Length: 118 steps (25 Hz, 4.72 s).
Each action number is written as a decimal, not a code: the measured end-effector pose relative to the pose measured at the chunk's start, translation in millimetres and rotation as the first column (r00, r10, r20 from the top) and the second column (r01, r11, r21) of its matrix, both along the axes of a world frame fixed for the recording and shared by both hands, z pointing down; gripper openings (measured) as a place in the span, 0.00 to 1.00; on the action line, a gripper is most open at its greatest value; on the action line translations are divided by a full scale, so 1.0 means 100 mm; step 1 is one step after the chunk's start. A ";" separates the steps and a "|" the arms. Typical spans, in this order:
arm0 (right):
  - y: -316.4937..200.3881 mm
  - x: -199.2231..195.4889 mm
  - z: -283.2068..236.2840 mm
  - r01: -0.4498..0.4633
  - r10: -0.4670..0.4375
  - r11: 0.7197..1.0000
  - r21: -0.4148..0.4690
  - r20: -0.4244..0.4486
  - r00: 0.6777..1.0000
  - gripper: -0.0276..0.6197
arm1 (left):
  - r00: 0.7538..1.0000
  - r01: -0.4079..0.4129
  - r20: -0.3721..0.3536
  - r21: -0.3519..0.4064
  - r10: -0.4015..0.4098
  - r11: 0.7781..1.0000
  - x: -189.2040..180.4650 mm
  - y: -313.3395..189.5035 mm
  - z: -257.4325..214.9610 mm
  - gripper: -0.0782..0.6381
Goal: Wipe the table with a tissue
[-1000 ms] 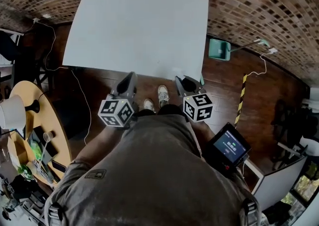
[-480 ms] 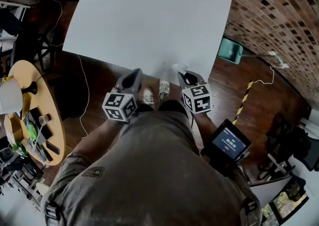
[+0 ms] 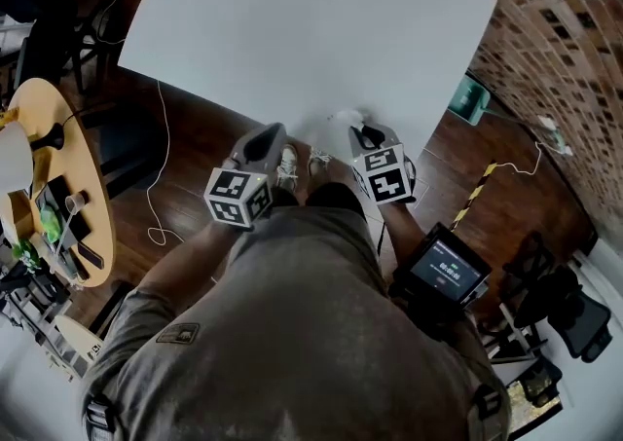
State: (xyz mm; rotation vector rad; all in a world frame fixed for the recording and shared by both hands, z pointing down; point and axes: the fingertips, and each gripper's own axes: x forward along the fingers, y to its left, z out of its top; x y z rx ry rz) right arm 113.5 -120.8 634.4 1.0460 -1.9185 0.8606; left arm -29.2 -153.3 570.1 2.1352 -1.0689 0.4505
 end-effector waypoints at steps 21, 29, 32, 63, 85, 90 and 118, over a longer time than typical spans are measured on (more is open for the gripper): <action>-0.29 -0.24 0.13 0.219 -0.221 0.975 -0.029 -0.127 0.967 0.12 | 0.990 0.141 0.003 -0.008 -0.141 0.990 -0.41 -0.07 -0.01 0.11; -0.16 -0.49 0.14 0.256 -0.260 0.965 -0.049 -0.098 0.961 0.12 | 0.987 0.158 0.000 -0.004 -0.158 0.987 -0.54 -0.04 -0.03 0.11; -0.09 -0.59 0.14 0.282 -0.286 0.958 -0.056 -0.084 0.955 0.12 | 0.987 0.163 0.001 -0.006 -0.163 0.987 -0.59 -0.02 -0.03 0.11; -0.43 -0.38 0.13 0.211 -0.213 0.977 -0.031 -0.077 0.974 0.12 | 0.984 0.177 0.022 0.003 -0.177 0.984 -0.63 -0.16 -0.09 0.11; 0.09 -0.60 0.13 0.149 -0.151 0.988 -0.045 -0.048 0.987 0.12 | 0.995 0.101 -0.005 0.038 -0.101 0.994 -0.70 0.02 -0.23 0.11; 0.28 -0.31 0.14 0.030 -0.035 0.997 -0.065 -0.079 0.996 0.12 | 0.999 0.037 -0.016 0.054 -0.036 0.998 -0.58 0.01 -0.27 0.11; 1.00 -0.45 -1.23 -0.411 0.384 0.877 0.249 0.150 0.911 0.12 | 0.972 -0.187 -0.096 0.246 0.216 0.951 -0.42 0.57 -0.82 0.11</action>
